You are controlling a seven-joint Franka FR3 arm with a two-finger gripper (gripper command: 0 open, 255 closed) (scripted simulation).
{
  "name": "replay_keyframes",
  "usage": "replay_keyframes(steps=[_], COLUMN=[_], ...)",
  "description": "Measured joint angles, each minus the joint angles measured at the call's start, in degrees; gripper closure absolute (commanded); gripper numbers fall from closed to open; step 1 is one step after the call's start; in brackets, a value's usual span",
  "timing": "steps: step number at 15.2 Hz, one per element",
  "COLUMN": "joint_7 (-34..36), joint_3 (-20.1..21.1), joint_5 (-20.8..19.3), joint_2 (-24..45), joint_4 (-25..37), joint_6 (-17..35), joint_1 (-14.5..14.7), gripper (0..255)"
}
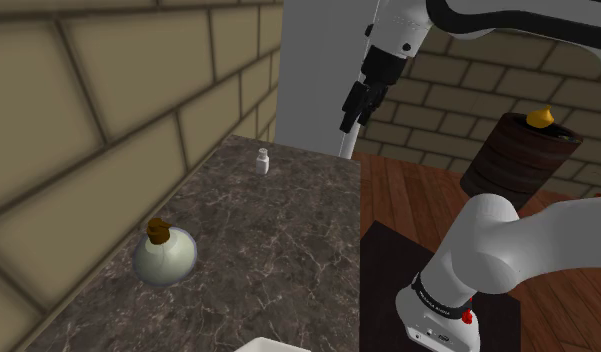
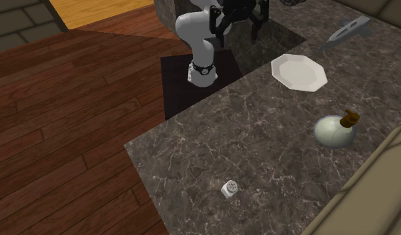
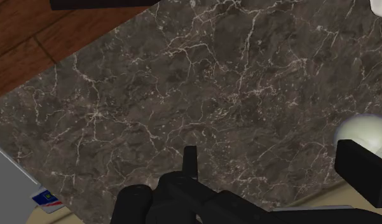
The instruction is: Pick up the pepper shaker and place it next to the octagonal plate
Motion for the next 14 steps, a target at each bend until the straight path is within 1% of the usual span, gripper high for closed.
replay_keyframes(steps=[2, 5, 9, 14], joint_7=[-0.4, -2.3, -6.0, -11.0], joint_3=[-0.2, -1.2, -3.2, -6.0], joint_5=[0.0, 0.0, 0.1, 1.0], joint_2=[0.5, 3.3, 9.4, 18.3], joint_4=[-0.5, -2.0, -3.3, -2.6], joint_6=[1.0, 5.6, 13.3, 21.9], joint_1=[0.0, 0.1, 0.2, 0.6], gripper=[0, 0, 0, 0])
